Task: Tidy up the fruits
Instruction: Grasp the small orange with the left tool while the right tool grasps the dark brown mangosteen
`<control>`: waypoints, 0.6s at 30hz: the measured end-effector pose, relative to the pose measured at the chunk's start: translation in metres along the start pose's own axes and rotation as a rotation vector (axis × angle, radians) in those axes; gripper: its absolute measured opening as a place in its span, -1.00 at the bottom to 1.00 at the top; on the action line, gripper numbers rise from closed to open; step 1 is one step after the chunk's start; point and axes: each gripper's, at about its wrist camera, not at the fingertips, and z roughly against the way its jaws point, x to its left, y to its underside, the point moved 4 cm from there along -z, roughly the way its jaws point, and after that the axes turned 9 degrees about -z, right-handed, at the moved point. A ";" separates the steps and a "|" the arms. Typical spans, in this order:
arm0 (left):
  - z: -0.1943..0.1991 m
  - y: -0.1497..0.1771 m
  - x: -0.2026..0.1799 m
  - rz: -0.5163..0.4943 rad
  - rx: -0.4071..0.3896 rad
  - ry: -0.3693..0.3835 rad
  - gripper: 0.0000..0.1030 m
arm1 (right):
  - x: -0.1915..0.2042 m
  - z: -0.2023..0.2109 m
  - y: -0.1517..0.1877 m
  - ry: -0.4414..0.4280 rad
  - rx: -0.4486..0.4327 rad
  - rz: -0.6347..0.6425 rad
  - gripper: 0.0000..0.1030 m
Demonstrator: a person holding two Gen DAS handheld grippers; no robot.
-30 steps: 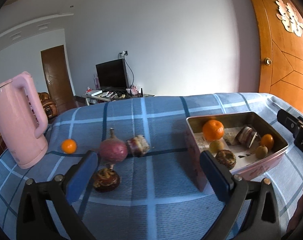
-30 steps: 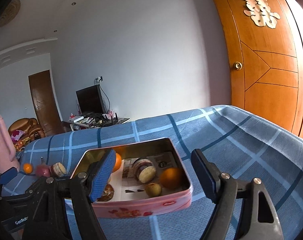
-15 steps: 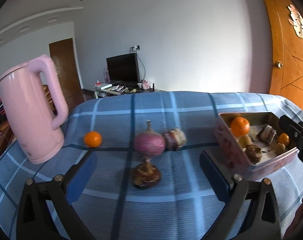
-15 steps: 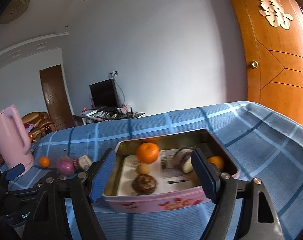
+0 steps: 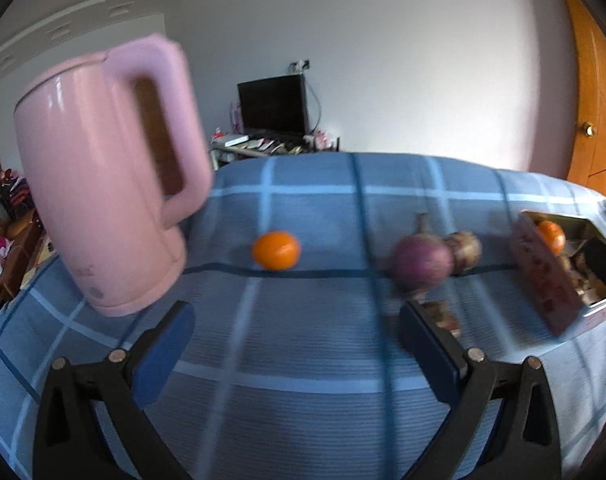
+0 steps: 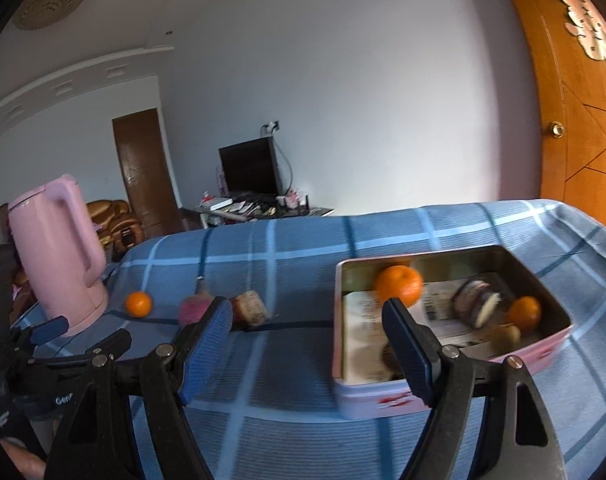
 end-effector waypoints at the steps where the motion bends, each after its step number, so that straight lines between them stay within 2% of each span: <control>1: -0.003 0.001 0.007 0.004 0.012 -0.009 1.00 | 0.005 -0.002 0.002 -0.011 0.010 0.003 0.52; 7: -0.023 0.011 0.038 0.025 0.098 -0.027 1.00 | 0.034 -0.020 0.011 -0.070 0.093 0.044 0.52; 13: -0.034 0.014 0.050 0.041 0.137 -0.018 1.00 | 0.070 -0.050 0.030 -0.145 0.254 0.096 0.52; 18: -0.041 0.017 0.056 0.066 0.165 -0.010 1.00 | 0.098 -0.079 0.051 -0.160 0.403 0.143 0.21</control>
